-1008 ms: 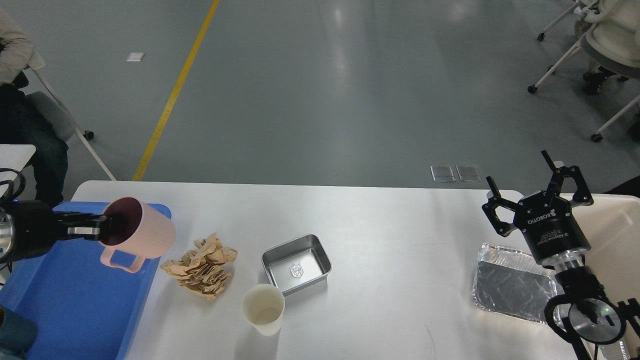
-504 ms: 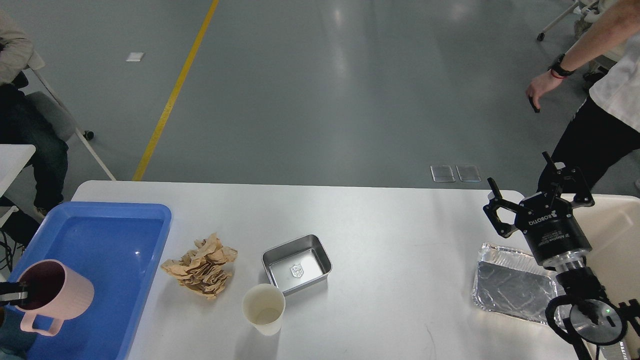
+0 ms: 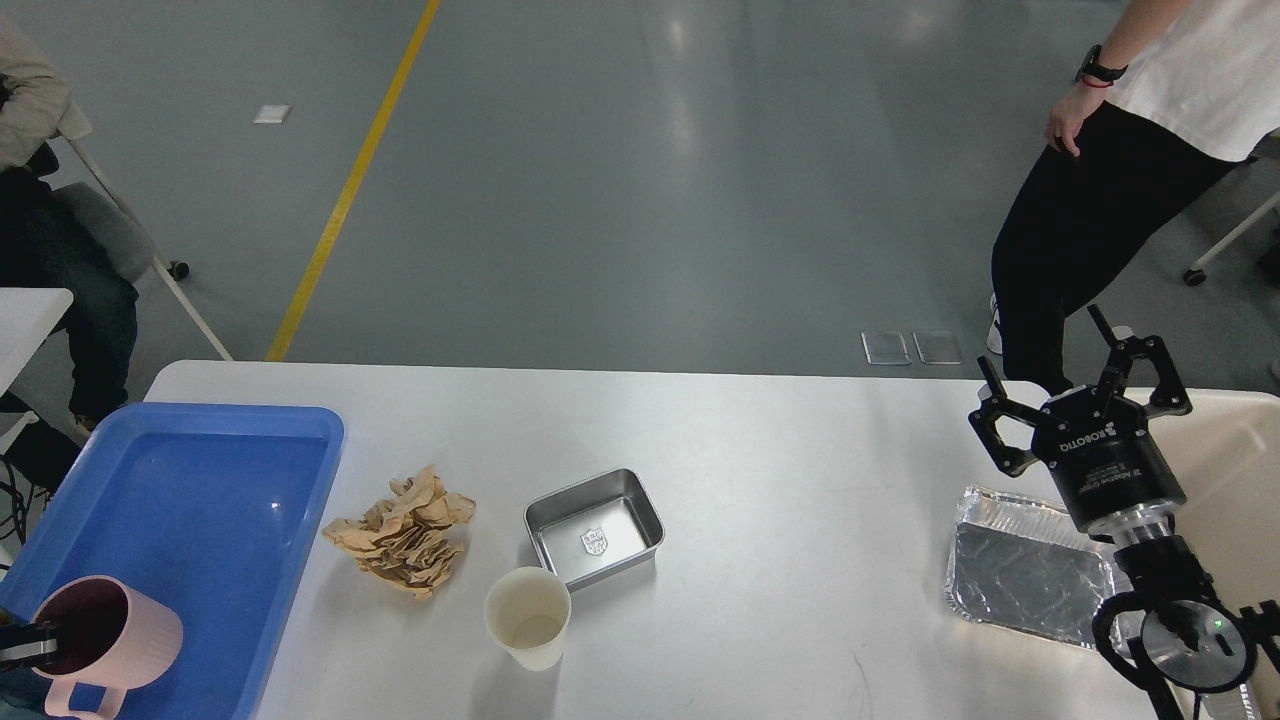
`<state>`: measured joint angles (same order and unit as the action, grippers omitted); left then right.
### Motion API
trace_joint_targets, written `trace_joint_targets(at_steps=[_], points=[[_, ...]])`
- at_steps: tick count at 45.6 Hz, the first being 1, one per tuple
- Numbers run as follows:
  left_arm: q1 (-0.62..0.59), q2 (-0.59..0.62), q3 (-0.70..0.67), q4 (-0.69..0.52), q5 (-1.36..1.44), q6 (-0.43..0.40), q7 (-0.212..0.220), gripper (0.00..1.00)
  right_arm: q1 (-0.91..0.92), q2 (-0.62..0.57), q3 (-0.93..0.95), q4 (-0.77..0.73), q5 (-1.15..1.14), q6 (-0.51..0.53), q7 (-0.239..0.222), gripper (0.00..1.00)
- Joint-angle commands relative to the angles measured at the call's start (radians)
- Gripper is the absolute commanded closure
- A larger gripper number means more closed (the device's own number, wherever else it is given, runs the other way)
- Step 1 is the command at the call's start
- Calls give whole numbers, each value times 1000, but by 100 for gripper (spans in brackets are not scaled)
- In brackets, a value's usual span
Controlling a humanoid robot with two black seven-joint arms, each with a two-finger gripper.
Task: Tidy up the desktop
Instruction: 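Release the mug and withdraw the left gripper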
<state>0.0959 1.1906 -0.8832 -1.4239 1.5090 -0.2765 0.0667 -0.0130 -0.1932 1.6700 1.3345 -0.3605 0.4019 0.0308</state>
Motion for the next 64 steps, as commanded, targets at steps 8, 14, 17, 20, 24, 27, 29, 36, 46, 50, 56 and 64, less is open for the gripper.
trace_joint_targets(at_steps=[8, 14, 17, 20, 24, 27, 29, 36, 46, 50, 56, 64], points=[[-12, -35, 1, 11, -4, 0, 4, 26, 1, 8, -3, 2, 0, 0, 0, 0], [-21, -48, -8, 2, -4, -6, -1, 21, 2, 6, -3, 2, 0, 0, 0, 0], [-45, -40, -16, -7, -4, -13, -7, 21, 4, 6, -3, 2, 0, 0, 0, 0], [-87, -22, -23, -35, -6, -15, -22, 21, 7, 6, -4, 2, 0, 0, 0, 0], [-128, 41, -52, -93, -9, -9, -86, 21, 11, 8, -9, 2, 0, 0, 0, 0], [-153, 53, -86, -147, -9, -9, -136, 21, 13, 8, -10, 5, 0, 0, 0, 0], [-174, 50, -97, -179, -10, -12, -159, 21, 13, 8, -10, 6, 0, 0, 0, 0], [-240, -34, -86, -245, -9, -18, -174, 22, 8, -11, -3, 6, 0, 0, 0, 0], [-222, -60, -86, -311, -9, -27, -180, 21, 5, -26, 4, 5, 0, -2, 0, 0], [-208, -68, -91, -314, -10, 5, -188, 20, 4, -26, 4, 5, 0, -2, 0, 0], [-154, -55, -99, -314, -9, 48, -192, 17, 1, -31, 5, 2, -1, -2, 0, 0], [-93, -55, -103, -314, -9, 194, -209, 15, 1, -34, 5, 2, -1, -2, 0, 0]])
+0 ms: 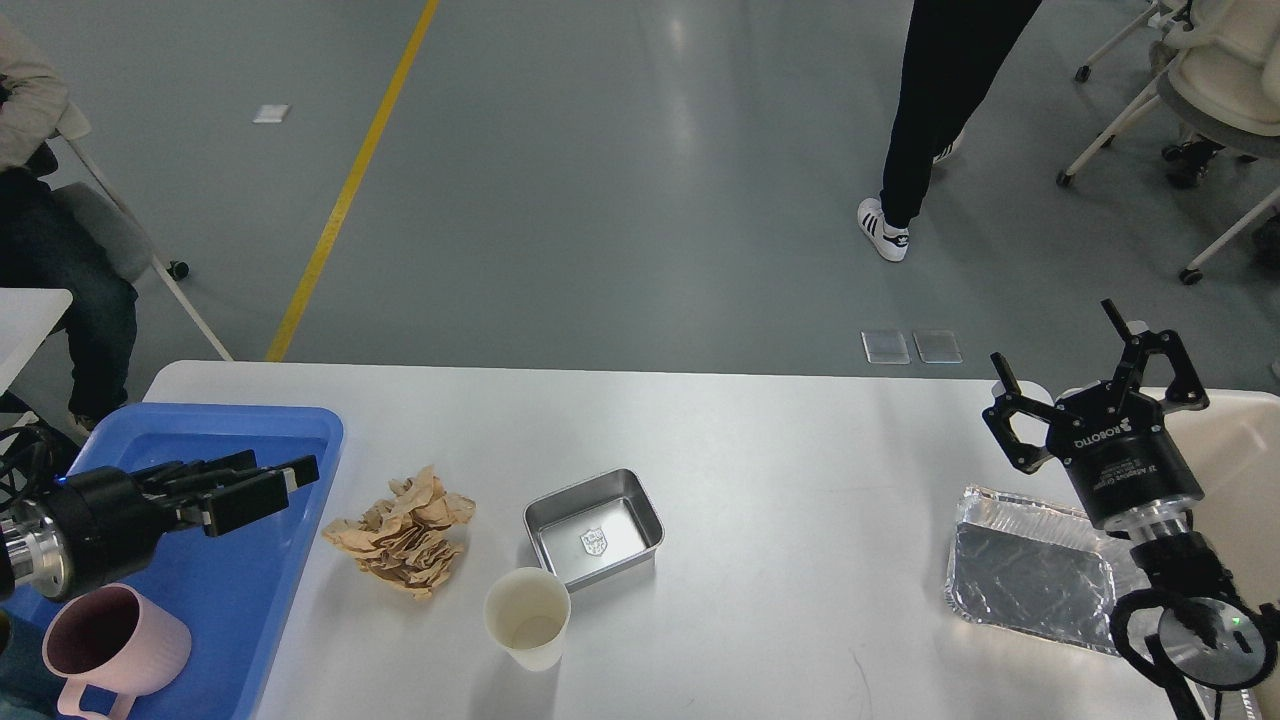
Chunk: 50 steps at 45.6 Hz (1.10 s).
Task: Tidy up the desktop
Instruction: 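Release the mug and withdraw the left gripper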
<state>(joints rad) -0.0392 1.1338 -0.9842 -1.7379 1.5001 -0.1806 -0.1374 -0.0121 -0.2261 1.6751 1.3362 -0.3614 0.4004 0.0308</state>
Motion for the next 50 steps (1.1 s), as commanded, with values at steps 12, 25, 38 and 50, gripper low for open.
trace_joint_targets(at_steps=[12, 25, 38, 50], points=[[82, 41, 1, -3, 0, 128, -8, 11, 0, -1, -5, -2, 1, 0, 0, 0], [85, 109, -57, -3, -9, 124, -8, 10, 0, -9, -5, -5, -1, 0, 0, 0], [85, 98, -34, 6, -17, 90, 12, 3, -3, -10, -5, -5, -1, 2, 0, 0], [-53, -49, -24, 190, -130, -123, 32, 3, -6, -6, -9, -5, -1, 2, 0, 0]])
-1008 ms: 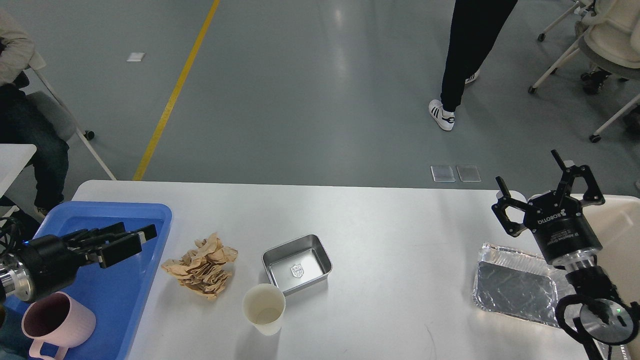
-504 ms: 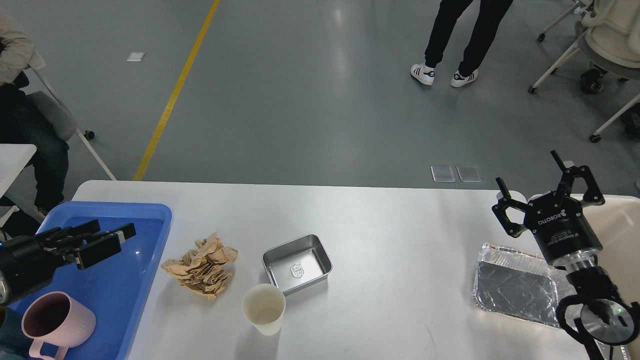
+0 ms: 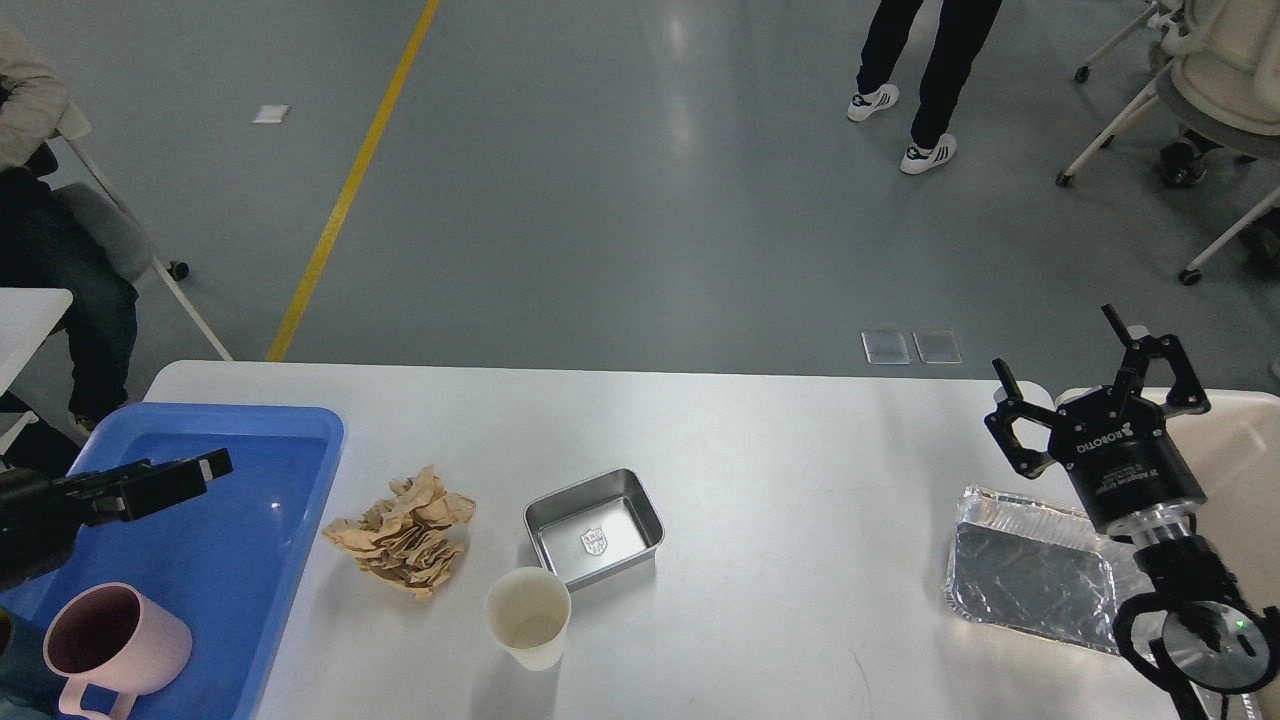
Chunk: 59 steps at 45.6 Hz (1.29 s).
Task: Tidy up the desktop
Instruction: 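Release the mug and withdraw the left gripper, then reach the left gripper to the steel box and grasp its edge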
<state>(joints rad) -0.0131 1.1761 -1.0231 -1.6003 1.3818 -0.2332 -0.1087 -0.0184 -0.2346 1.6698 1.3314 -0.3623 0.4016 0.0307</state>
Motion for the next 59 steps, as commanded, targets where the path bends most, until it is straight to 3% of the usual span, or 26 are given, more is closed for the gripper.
trace_joint_targets(at_steps=[1, 9, 19, 23, 27, 31, 49, 59], points=[[-96, -108, 21, 52, -10, -81, 4, 3, 0, 3, -4, 0, 0, 0, 0, 0], [-283, -254, 167, 69, 63, -104, 24, 3, -2, 1, -4, 0, 0, 0, 0, 0], [-514, -450, 397, 200, 106, -104, 29, 3, -3, 0, 5, 0, 0, 0, 0, 0], [-564, -532, 440, 256, 106, -104, 44, 3, -9, 0, 7, 0, 0, 0, 0, 0], [-570, -644, 448, 332, 102, -97, 96, 3, -11, 0, 7, -1, 0, 0, 0, 0], [-559, -700, 442, 364, 100, -94, 103, 3, -12, 0, 7, -1, 0, 2, 2, 0], [-610, -733, 466, 454, 241, -106, 98, 3, -14, 0, 10, -5, 0, 2, 0, 0], [-726, -757, 642, 536, 292, -106, 89, 4, -14, 0, 16, -5, 0, 2, 2, 0]])
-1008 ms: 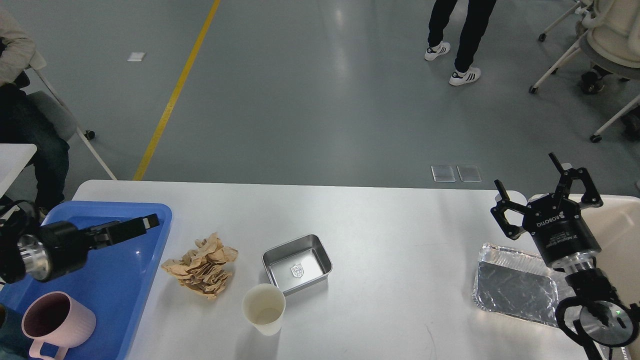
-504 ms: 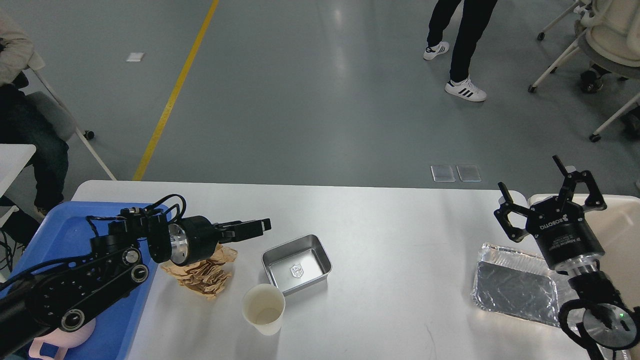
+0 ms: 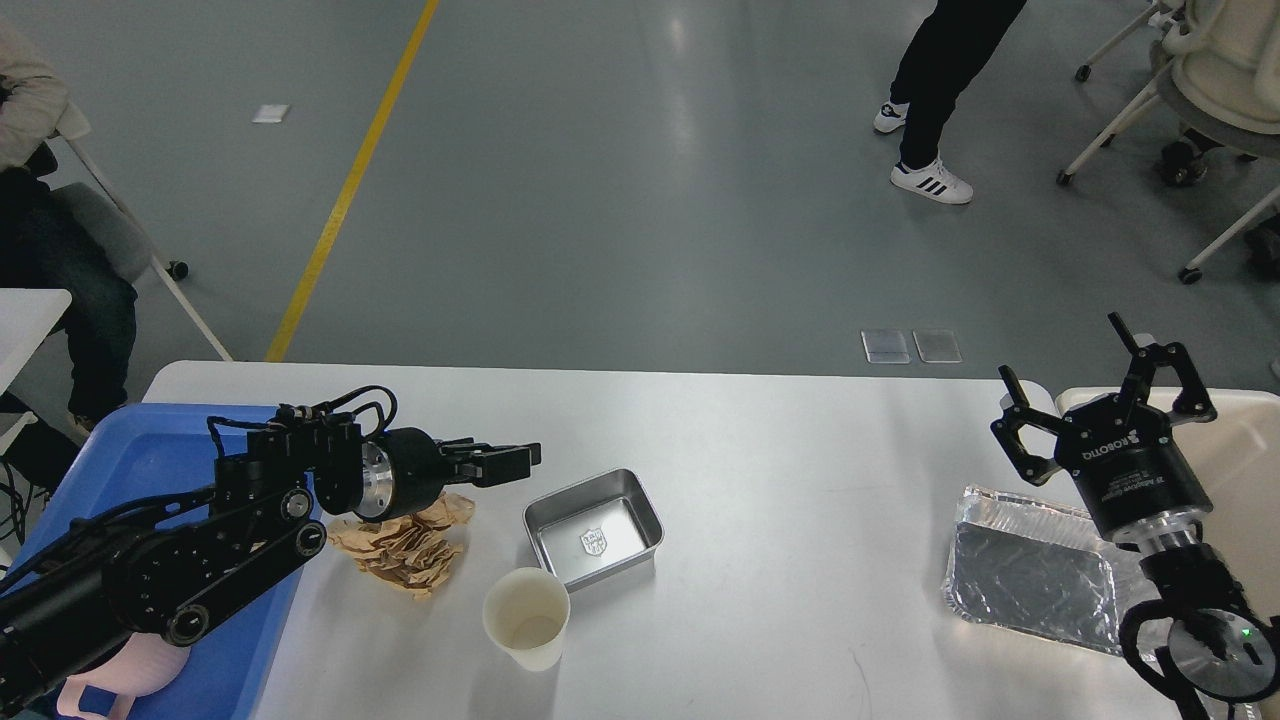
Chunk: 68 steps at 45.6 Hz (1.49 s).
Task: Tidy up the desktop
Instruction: 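Reach the left gripper to the steel box and grasp its edge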
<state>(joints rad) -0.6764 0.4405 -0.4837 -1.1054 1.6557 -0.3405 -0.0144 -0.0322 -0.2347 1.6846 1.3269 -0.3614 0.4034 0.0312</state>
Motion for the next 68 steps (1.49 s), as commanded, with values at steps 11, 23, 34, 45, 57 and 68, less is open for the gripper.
trace_joint_targets(at_steps=[11, 23, 34, 45, 57, 68], points=[[-140, -72, 243, 79, 99, 5, -33, 4, -3, -2, 18, 0, 1, 5, 3, 0], [-186, -112, 336, 128, 162, 11, -68, 4, -15, -8, 44, 0, 1, 17, 3, 0], [-213, -160, 353, 191, 190, 14, -68, 6, -29, -8, 69, 0, 1, 37, 3, 0], [-227, -209, 410, 245, 199, 14, -65, 9, -38, -8, 84, 0, 2, 44, 3, 0], [-246, -236, 493, 271, 199, 35, -67, 12, -38, -8, 96, -2, 2, 46, 3, 0], [-258, -238, 521, 272, 203, 35, -59, 37, -44, -9, 104, -3, 2, 51, 3, 0]])
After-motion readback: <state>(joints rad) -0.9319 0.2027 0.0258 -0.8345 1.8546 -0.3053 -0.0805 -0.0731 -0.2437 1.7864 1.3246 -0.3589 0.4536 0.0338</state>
